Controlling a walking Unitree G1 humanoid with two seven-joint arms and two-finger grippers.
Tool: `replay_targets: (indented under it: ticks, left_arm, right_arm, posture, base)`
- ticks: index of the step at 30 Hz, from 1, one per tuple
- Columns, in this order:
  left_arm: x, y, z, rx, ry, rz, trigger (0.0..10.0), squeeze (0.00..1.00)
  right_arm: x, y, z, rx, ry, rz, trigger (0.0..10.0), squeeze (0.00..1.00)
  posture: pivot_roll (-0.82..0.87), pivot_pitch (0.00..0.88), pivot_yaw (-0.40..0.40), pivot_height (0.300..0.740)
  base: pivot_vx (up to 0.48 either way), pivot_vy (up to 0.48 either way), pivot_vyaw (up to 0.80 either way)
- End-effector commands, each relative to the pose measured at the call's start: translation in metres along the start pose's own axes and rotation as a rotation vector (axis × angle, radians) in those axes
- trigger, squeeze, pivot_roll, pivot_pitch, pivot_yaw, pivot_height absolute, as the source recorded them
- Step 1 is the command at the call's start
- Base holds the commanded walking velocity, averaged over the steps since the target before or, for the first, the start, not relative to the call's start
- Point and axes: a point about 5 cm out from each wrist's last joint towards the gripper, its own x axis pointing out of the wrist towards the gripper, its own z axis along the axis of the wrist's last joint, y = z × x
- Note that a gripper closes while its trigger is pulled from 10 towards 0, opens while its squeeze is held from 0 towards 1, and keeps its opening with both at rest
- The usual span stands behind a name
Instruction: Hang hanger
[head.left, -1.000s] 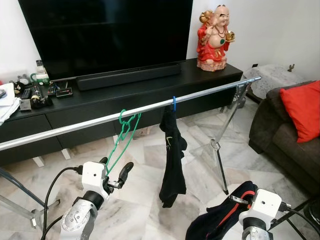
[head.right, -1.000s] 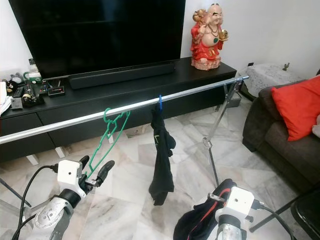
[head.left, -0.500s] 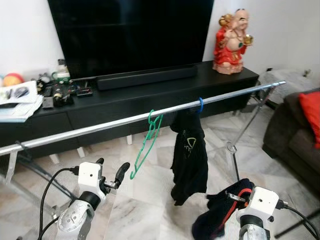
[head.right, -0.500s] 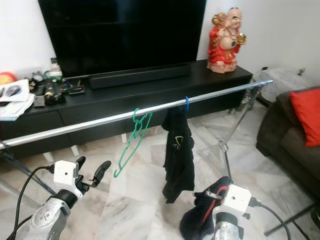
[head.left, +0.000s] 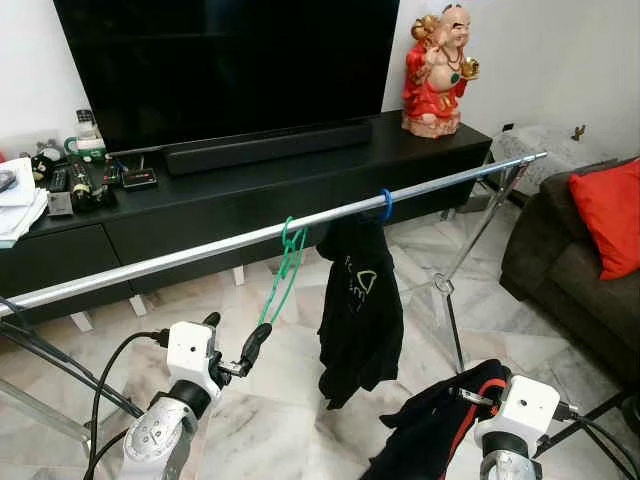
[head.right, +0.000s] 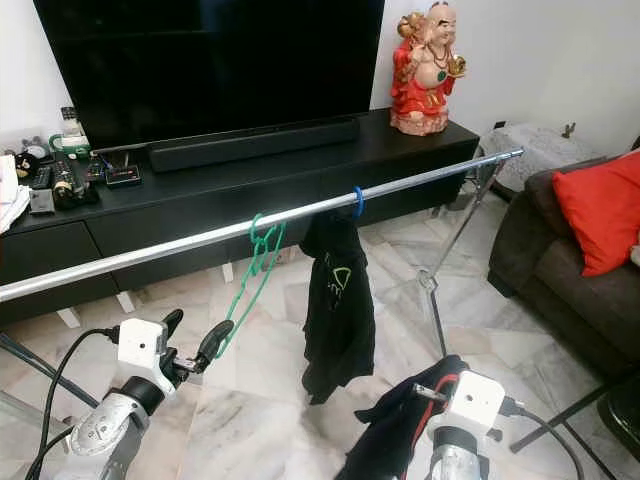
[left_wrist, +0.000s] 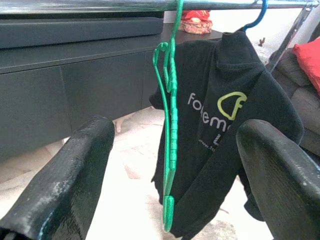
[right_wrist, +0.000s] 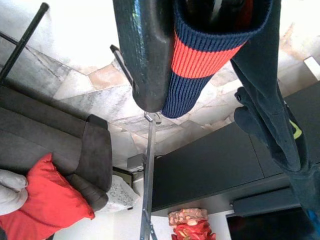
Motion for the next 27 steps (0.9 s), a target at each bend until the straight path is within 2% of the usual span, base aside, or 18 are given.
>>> replay_targets:
  ticks: [1, 6, 14, 21, 27]
  left_arm:
    - [0.0004, -0.0029, -0.0004, -0.01, 0.009, -0.018, 10.0, 0.0]
    - [0.0003, -0.0033, -0.0002, -0.011, 0.009, -0.02, 10.0, 0.0]
    - [0.0007, -0.0034, 0.0003, -0.012, 0.006, -0.023, 10.0, 0.0]
    - [0.0009, -0.0031, 0.0005, -0.011, 0.005, -0.023, 10.0, 0.0]
    - [0.0012, -0.002, 0.0012, -0.009, 0.003, -0.02, 10.0, 0.0]
  right_arm:
    - [0.0021, -0.0041, 0.0036, -0.003, -0.02, -0.013, 10.0, 0.0]
    - [0.0023, -0.0041, 0.0037, -0.002, -0.02, -0.013, 10.0, 0.0]
    - [0.0027, -0.0043, 0.0038, 0.006, -0.021, -0.017, 10.0, 0.0]
    - [0.003, -0.004, 0.0045, 0.015, -0.027, -0.016, 10.0, 0.0]
    - [0.0029, -0.0023, 0.0059, 0.01, -0.037, -0.01, 10.0, 0.0]
  posture:
    - [0.11, 0.012, -0.009, 0.74]
    - [0.11, 0.012, -0.009, 0.74]
    - [0.11, 0.009, -0.007, 0.74]
    - [0.11, 0.007, -0.007, 0.74]
    - [0.11, 0.005, -0.006, 0.74]
  base:
    - [0.0, 0.0, 0.0]
    - [0.0, 0.0, 0.0]
    - [0.3, 0.0, 0.0]
    - [0.34, 0.0, -0.76]
    - [0.339, 0.0, 0.0]
